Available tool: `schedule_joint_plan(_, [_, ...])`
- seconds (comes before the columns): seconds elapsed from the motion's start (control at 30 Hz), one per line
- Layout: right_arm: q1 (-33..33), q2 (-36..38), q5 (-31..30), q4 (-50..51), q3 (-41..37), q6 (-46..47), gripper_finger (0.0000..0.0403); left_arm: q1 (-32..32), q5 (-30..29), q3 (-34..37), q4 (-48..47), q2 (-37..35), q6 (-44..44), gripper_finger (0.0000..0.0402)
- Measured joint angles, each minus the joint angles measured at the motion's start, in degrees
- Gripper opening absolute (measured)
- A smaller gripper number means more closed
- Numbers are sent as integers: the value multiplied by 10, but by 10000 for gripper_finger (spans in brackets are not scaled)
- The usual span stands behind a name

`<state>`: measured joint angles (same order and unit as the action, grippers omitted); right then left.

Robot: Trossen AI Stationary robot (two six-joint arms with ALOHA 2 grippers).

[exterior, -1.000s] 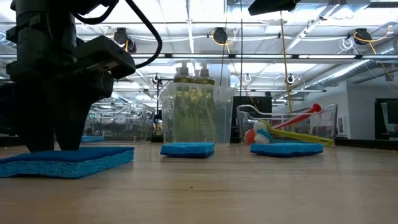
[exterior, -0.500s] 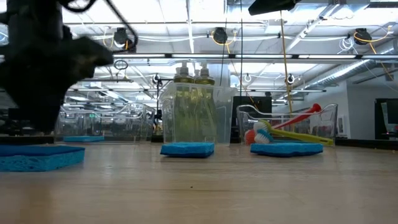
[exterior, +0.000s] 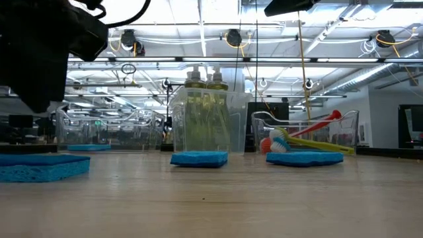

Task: Pick & Place Kitchen Sink Supplies
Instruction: Put the blue sponge into the left transparent bin

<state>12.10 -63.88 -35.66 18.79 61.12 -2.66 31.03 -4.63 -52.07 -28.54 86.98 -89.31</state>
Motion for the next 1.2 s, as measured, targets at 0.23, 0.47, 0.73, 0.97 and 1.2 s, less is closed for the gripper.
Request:
schedule_joint_plan(0.23, [0,0,0,-1,0,-2,100,37,-14,0,-5,2,94,181])
schedule_joint_plan(0.47, [0,0,0,-1,0,6,100,56,-12,0,-10,2,219,186])
schedule_joint_plan(0.73, [0,0,0,-1,0,10,100,60,-12,0,-11,2,342,186])
schedule_joint_plan(0.97, [0,0,0,-1,0,24,100,62,2,-1,17,40,437,186])
schedule_joint_plan(1.2, [0,0,0,0,0,23,100,62,3,-1,15,92,460,186])
